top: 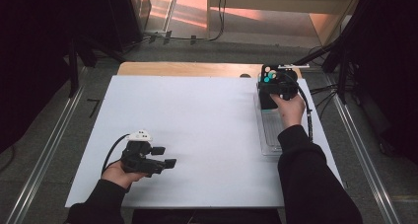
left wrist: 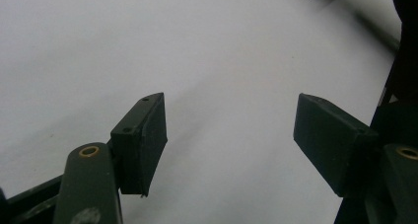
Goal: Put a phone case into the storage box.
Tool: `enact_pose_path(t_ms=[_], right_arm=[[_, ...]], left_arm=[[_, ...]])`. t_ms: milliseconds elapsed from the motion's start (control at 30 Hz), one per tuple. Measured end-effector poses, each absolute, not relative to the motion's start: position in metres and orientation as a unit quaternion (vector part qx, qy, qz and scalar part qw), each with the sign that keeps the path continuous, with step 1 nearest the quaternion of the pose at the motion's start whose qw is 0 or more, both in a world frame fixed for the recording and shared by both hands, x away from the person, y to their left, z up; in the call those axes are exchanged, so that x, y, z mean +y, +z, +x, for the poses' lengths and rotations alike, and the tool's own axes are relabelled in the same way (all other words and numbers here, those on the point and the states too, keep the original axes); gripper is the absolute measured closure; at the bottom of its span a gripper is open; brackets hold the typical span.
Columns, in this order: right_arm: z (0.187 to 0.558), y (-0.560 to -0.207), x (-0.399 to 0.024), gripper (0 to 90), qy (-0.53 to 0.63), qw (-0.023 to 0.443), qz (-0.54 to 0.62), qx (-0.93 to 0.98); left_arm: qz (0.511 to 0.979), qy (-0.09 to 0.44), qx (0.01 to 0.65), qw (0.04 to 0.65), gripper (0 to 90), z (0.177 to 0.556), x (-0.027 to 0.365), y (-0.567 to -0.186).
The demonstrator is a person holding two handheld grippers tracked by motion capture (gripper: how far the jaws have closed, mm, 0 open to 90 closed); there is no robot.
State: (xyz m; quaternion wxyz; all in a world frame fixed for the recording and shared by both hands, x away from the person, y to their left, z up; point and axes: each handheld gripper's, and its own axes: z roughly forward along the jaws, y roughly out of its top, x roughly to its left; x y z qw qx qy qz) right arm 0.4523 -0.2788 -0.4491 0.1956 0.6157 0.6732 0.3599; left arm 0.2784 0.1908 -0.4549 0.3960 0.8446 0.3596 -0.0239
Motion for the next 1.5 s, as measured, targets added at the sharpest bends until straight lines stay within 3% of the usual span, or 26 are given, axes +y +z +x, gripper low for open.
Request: enact_pose_path(t_ms=[200, 300, 500, 1033, 1433, 1500], right_arm=[[0.453, -0.450, -0.280, 9.4, 0.369, 0.203, 0.600, 0.680], [0.453, -0.447, -0.282, 0.9, 0.374, 0.207, 0.601, 0.675], [0.451, -0.437, -0.283, 0.8, 0.377, 0.212, 0.591, 0.681], [0.433, -0.411, -0.249, 0.9, 0.379, 0.163, 0.559, 0.719], [0.424, -0.414, -0.221, 5.5, 0.384, 0.107, 0.530, 0.749], [0.422, -0.416, -0.217, 13.0, 0.379, 0.092, 0.524, 0.758]], left_arm=[[0.845, -0.027, 0.357, 0.397, 28.7, 0.279, 0.189, -0.455], [0.846, -0.027, 0.356, 0.395, 28.7, 0.279, 0.188, -0.456], [0.847, -0.029, 0.356, 0.394, 28.7, 0.279, 0.188, -0.456], [0.845, -0.030, 0.356, 0.398, 28.7, 0.282, 0.188, -0.454], [0.843, -0.030, 0.359, 0.399, 28.7, 0.285, 0.191, -0.453], [0.843, -0.029, 0.359, 0.399, 28.7, 0.285, 0.192, -0.454]])
